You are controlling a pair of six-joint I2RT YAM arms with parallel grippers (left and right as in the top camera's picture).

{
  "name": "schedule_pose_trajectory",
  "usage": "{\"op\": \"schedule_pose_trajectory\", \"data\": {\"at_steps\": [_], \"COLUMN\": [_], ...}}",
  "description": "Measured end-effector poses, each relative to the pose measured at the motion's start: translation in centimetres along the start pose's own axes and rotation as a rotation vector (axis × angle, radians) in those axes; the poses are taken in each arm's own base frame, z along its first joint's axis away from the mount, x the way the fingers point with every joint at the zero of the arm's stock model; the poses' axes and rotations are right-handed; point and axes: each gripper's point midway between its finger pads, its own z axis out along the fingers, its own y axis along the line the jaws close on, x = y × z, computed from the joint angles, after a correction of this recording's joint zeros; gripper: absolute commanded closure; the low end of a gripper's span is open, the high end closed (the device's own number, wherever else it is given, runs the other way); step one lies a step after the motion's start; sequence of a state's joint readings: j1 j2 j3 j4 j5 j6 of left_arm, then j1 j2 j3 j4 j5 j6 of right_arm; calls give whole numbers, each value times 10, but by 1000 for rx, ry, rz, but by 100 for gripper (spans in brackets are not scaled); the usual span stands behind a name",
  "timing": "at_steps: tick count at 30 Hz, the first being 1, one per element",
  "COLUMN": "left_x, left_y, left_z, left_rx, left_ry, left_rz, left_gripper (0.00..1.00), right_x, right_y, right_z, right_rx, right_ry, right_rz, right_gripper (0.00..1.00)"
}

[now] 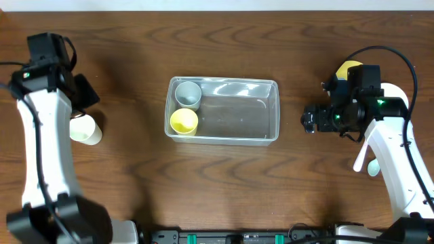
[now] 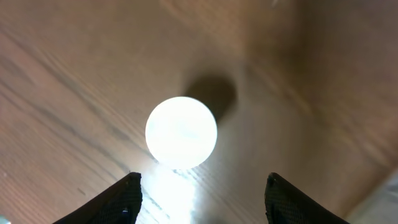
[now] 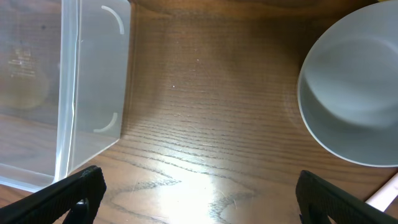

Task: Pack container
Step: 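Move the left gripper back and grasp the white cup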

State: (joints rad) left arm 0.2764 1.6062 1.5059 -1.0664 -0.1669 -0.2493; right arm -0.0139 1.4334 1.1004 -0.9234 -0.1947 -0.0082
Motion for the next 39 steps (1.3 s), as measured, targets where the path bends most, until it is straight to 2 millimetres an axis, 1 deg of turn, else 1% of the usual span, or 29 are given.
{"op": "schedule_pose_trajectory", "data": {"at_steps": [4, 9, 14, 16, 19, 22, 23, 28, 33, 34, 37, 39], "left_x": [11, 24, 35, 38, 40, 41, 42, 43, 42, 41, 41, 41], "left_y": [-6, -11, -13, -13, -12, -13, -14, -15, -8, -6, -2, -2], "left_z": [39, 80, 103, 108, 112, 114, 115, 116, 117, 118, 118, 118], "left_rx": [-35, -71, -94, -99, -104, -103, -98, -64, -58, -58, -57, -57], "left_ry": [112, 222, 290, 305, 320, 327, 330, 344, 352, 353, 356, 356], "left_rz": [16, 41, 57, 59, 58, 63, 65, 66, 37, 31, 23, 21], "left_gripper": [36, 36, 36, 37, 46, 52, 56, 58, 59, 62, 65, 70], "right_x": [0, 0, 1, 1, 1, 1, 1, 1, 2, 2, 2, 2], "right_y": [0, 0, 0, 0, 0, 0, 0, 0, 0, 0, 0, 0], "right_z": [0, 0, 0, 0, 0, 0, 0, 0, 0, 0, 0, 0], "right_rx": [0, 0, 0, 0, 0, 0, 0, 0, 0, 0, 0, 0], "right_ry": [0, 2, 2, 2, 3, 3, 3, 5, 8, 8, 8, 8], "right_rz": [0, 0, 0, 0, 1, 1, 1, 1, 2, 2, 2, 2], "right_gripper": [1, 1, 1, 1, 1, 1, 1, 1, 1, 1, 1, 1]}}
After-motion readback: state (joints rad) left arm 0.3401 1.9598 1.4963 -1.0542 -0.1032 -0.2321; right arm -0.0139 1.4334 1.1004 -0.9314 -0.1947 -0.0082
